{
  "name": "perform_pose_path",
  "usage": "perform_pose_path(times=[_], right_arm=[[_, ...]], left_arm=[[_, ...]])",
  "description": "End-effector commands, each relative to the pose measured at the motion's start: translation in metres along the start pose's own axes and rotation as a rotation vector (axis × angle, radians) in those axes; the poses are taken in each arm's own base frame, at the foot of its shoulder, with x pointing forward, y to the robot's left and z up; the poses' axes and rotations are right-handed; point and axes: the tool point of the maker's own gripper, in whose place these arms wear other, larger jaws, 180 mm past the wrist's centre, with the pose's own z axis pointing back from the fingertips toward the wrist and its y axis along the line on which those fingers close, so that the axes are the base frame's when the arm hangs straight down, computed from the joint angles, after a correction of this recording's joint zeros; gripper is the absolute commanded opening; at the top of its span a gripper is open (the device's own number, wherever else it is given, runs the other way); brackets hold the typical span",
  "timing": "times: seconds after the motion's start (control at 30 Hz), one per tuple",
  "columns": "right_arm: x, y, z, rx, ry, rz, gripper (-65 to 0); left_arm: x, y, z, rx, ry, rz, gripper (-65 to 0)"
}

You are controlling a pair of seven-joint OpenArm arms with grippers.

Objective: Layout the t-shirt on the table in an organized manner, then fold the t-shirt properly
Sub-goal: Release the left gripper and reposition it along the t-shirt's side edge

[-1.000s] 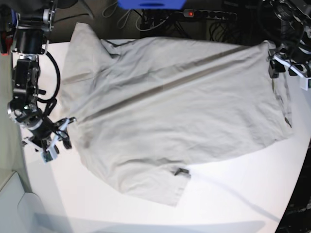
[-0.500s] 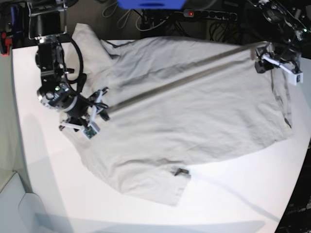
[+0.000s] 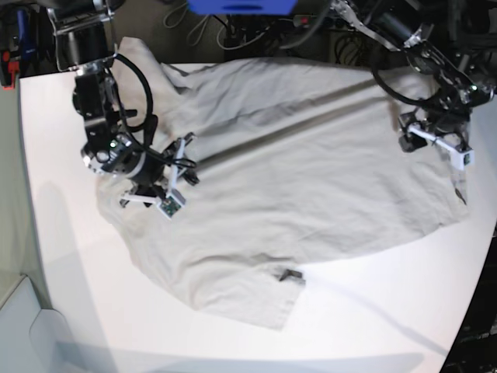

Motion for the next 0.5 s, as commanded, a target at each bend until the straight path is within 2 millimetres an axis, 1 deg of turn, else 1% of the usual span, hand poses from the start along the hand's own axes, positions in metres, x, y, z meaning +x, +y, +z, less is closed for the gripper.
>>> perform_pose_path(times=[0.0, 0.07, 0.13, 0.2, 0.27, 0.33, 0.43, 0.47], right_arm=[[0.017, -0.013, 0.003, -0.022, -0.048, 0.005, -38.1], [0.009, -0.019, 0.003, -0.03, -0.027, 0.006, -38.1], [0.005, -0.026, 0.005, -0.043, -0.019, -0.01, -38.1], [0.003, -0.033, 0.007, -0.06, -0.02, -0.029, -38.1], [0.003, -0.034, 0.007, -0.062, -0.021, -0.031, -38.1], [0.003, -0.034, 0.007, -0.062, -0.021, -0.031, -38.1], [0.004, -0.034, 0.008, -0.064, -0.024, -0.028, -38.1], [0.004, -0.035, 0.008, -0.065, -0.024, -0.026, -38.1]], left_arm=[[0.014, 0.026, 0.013, 0.06, -0.044, -0.005, -21.9], [0.009, 0.056, 0.024, 0.117, -0.036, 0.019, -21.9], [0.01, 0.085, 0.034, 0.169, -0.045, 0.042, -21.9], [0.009, 0.106, 0.042, 0.204, -0.043, 0.07, -21.9], [0.01, 0.119, 0.049, 0.231, -0.051, 0.091, -21.9], [0.012, 0.127, 0.057, 0.255, -0.061, 0.104, -21.9], [0.027, 0.125, 0.073, 0.256, -0.094, 0.088, -21.9], [0.035, 0.123, 0.08, 0.255, -0.12, 0.073, -21.9]])
